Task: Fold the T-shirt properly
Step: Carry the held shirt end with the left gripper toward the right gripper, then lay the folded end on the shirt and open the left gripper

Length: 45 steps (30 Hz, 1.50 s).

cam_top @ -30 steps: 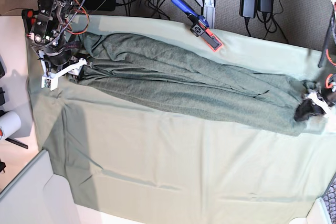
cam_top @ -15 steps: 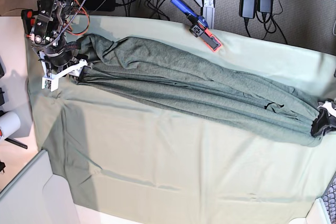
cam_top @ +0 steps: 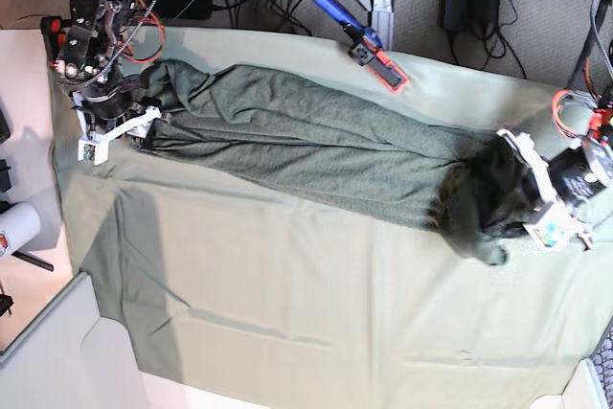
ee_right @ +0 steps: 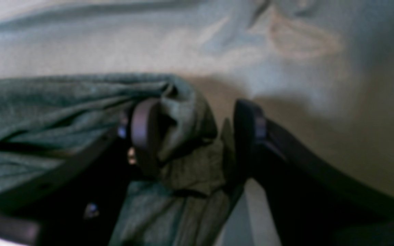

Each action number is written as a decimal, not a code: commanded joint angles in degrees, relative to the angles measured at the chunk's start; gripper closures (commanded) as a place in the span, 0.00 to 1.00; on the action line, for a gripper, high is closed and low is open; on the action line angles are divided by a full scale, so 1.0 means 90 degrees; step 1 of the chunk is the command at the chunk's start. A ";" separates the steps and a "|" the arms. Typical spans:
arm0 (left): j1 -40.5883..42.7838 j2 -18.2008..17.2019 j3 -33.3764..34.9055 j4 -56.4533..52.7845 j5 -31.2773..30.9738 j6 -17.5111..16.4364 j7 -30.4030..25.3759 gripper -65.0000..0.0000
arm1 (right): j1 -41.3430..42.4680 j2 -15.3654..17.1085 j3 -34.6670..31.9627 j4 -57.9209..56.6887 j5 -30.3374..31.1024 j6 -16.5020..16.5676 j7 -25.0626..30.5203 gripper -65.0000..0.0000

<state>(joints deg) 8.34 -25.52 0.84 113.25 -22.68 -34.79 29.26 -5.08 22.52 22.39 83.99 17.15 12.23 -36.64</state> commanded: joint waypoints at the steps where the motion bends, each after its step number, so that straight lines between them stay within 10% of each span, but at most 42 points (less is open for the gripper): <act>1: -0.0085 0.0029 0.0185 0.0109 0.0134 0.0153 -0.0192 1.00 | 0.0068 0.0124 0.0058 0.0090 -0.0019 -0.0036 0.0085 0.50; 16: -0.0753 0.1314 0.2171 -0.1530 0.1817 0.0602 -0.0656 1.00 | 0.0066 0.0124 0.0058 0.0090 -0.0010 -0.0049 0.0056 0.50; 18: -0.0869 0.1426 0.2416 -0.1821 0.1814 0.0602 -0.0656 1.00 | 0.0066 0.0124 0.0058 0.0090 0.0044 -0.0051 0.0039 0.50; 25: -0.0894 0.1664 0.3084 -0.1955 0.1817 0.0605 -0.0607 0.49 | 0.0066 0.0126 0.0265 0.0092 0.0291 -0.0049 -0.0066 0.50; 45: -0.1117 0.1792 0.3024 -0.1452 0.0253 0.0070 -0.0126 0.49 | -0.0476 0.0697 0.1746 0.0153 0.2178 0.0993 -0.0648 0.38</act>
<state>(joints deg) -0.80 -9.52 28.16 99.11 -19.57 -33.52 29.34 -9.96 27.44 37.60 84.42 35.97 20.05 -43.77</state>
